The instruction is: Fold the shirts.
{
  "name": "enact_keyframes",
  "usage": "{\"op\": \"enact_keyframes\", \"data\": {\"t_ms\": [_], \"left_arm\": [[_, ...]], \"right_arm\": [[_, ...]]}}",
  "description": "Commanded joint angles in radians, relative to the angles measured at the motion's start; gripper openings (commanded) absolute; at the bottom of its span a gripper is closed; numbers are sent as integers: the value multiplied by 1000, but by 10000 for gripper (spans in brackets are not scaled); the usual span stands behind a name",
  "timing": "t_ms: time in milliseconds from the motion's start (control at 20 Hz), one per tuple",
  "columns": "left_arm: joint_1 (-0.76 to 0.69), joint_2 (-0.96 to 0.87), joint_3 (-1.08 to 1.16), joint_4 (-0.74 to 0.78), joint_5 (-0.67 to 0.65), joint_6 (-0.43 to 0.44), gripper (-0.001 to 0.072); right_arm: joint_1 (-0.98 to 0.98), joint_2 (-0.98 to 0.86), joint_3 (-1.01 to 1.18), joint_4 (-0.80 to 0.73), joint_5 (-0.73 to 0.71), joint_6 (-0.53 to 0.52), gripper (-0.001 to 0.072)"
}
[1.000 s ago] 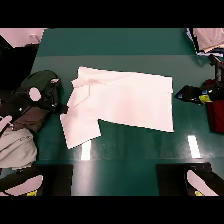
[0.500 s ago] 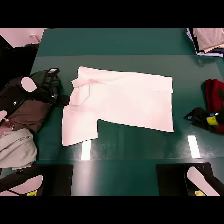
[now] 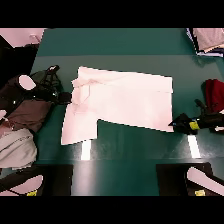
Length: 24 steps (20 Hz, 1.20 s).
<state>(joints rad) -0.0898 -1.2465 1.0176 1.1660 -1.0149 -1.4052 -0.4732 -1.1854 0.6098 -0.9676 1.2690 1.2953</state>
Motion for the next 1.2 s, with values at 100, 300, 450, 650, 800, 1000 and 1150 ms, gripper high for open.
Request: {"op": "enact_keyframes", "data": {"t_ms": [100, 300, 450, 650, 800, 1000, 1150], "left_arm": [[0, 1, 1, -8, -1, -2, 25], [3, 1, 7, -57, -13, -54, 25], [39, 1, 114, -166, -8, -53, 25], [177, 2, 442, -465, -5, -4, 25], [258, 17, 766, -515, -2, 19, 25], [282, 51, 1133, -498, 6, 53, 25], [282, 174, 1141, -478, 89, 92, 25]], "right_arm": [[66, -33, 0, -1, -36, -11, 214], [64, 65, 3, 2, -46, -11, 16], [64, 158, 104, 35, -47, -10, 15], [64, 245, 403, 203, -105, -10, 13], [64, 282, 697, 239, -193, -5, 14], [58, 289, 1069, 231, -237, -2, 13], [58, 290, 1276, 130, -232, 39, 13]]}}
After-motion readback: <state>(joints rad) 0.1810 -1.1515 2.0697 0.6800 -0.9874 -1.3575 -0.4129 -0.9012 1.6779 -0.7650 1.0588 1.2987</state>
